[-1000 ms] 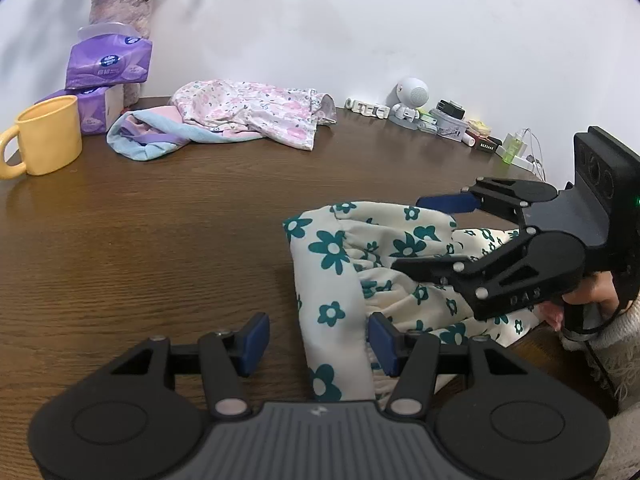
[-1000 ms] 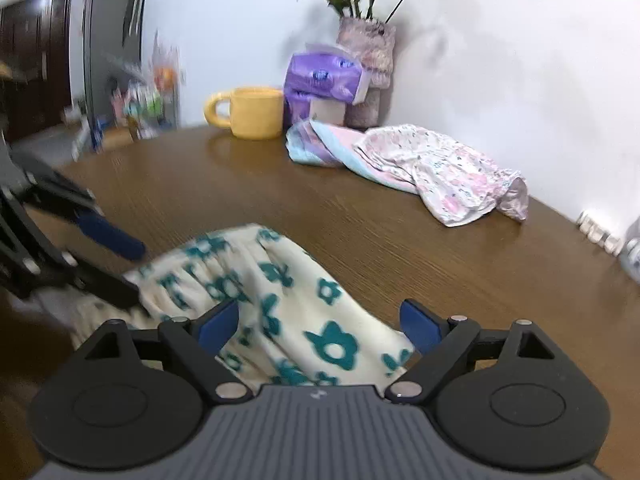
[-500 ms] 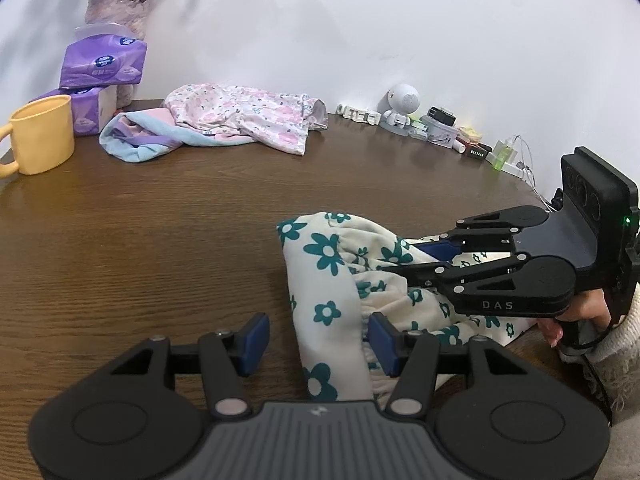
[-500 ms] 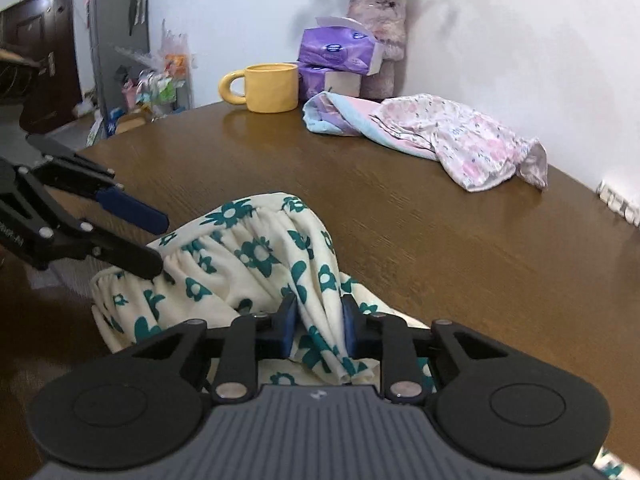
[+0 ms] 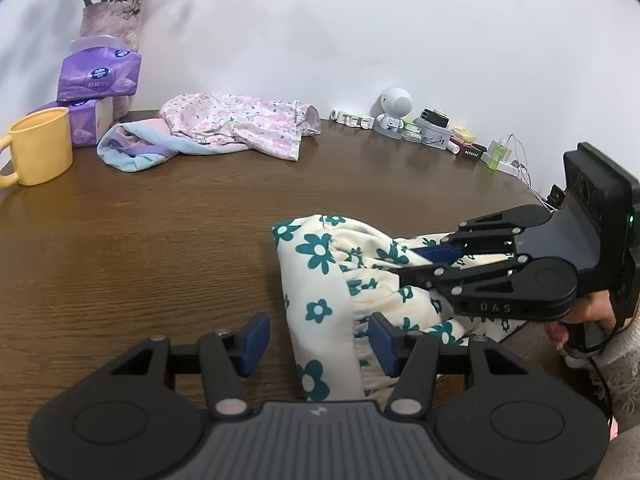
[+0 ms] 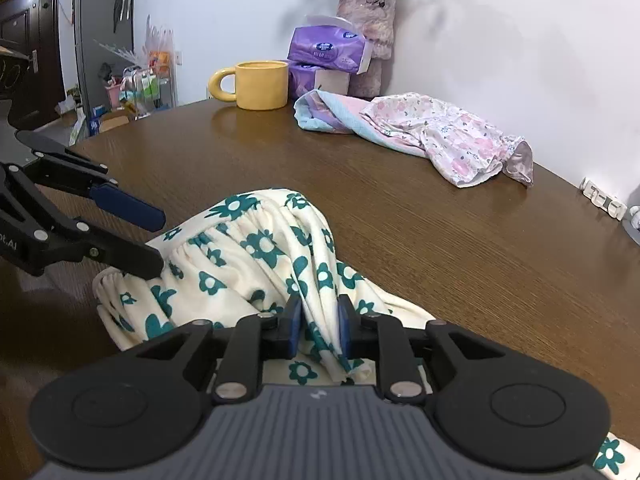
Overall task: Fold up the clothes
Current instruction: 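Tuck and press the shirt bundle with the right gripper toward the left gripper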
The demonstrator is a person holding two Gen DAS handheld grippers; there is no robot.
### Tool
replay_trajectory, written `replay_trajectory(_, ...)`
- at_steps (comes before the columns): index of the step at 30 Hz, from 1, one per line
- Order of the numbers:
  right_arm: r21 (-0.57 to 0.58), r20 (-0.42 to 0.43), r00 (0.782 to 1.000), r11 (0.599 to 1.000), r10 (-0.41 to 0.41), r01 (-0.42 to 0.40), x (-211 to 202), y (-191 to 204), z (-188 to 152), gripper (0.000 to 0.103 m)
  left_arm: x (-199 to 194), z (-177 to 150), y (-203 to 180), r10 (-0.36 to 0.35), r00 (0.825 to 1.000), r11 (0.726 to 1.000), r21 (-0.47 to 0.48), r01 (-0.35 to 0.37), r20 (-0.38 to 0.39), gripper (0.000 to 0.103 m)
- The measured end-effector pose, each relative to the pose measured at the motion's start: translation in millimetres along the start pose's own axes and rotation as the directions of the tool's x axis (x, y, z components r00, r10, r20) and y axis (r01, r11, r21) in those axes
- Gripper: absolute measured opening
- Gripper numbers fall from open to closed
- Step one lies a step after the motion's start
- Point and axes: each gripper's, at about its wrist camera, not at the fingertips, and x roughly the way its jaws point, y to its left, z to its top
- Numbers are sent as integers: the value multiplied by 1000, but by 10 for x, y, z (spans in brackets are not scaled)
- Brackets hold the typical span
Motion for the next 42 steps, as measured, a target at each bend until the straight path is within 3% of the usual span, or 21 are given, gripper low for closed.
replay_trajectory(6, 47, 39, 999, 999, 15, -17, -114, -72, -1, 19, 15, -2, -6, -4, 1000, 1000, -2, 4, -5, 54)
replay_trajectory(12, 59, 20, 1000, 998, 21, -22, -36, -126, -68, 18, 19, -3, -3, -5, 1000, 1000, -4, 5, -9, 54)
replay_trajectory(20, 78, 108, 993, 995, 47, -56, -313, -180, 48, 30, -24, 6, -5, -20, 1000, 1000, -13, 20, -2, 54)
replay_trajectory(23, 48, 83, 996, 998, 43, -47, -164, -159, 111, 30, -34, -4, -30, -20, 1000, 1000, -10, 20, 3, 54)
replay_trajectory(24, 45, 58, 997, 998, 42, -44, -92, -157, 105, 28, -35, -9, -31, -20, 1000, 1000, -12, 20, 2, 54)
replay_trajectory(25, 47, 30, 999, 998, 45, -46, -16, -162, 90, 17, -35, -13, -30, -19, 1000, 1000, -14, 19, 1, 54)
replay_trajectory(29, 115, 24, 997, 990, 75, -78, 36, -251, -11, 16, -40, -5, -7, -19, 1000, 999, -26, 19, -4, 54)
replay_trajectory(33, 123, 86, 993, 989, 76, -86, -268, -253, -43, 26, -80, -18, 16, -25, 1000, 999, -33, 25, 0, 54)
replay_trajectory(35, 89, 113, 989, 990, 99, -109, -442, -197, -66, 40, -96, -25, 29, -30, 1000, 999, -39, 30, -1, 54)
replay_trajectory(37, 20, 123, 984, 991, 129, -133, -532, -73, -72, 70, -110, -31, 28, -26, 1000, 999, -42, 26, 2, 54)
replay_trajectory(41, -110, 66, 987, 985, 144, -136, -408, 145, -65, 73, -135, -41, 31, -14, 1000, 998, -56, 14, 4, 54)
replay_trajectory(42, -96, 39, 988, 985, 151, -147, -344, 130, -71, 68, -144, -46, 37, -10, 1000, 998, -60, 10, 3, 54)
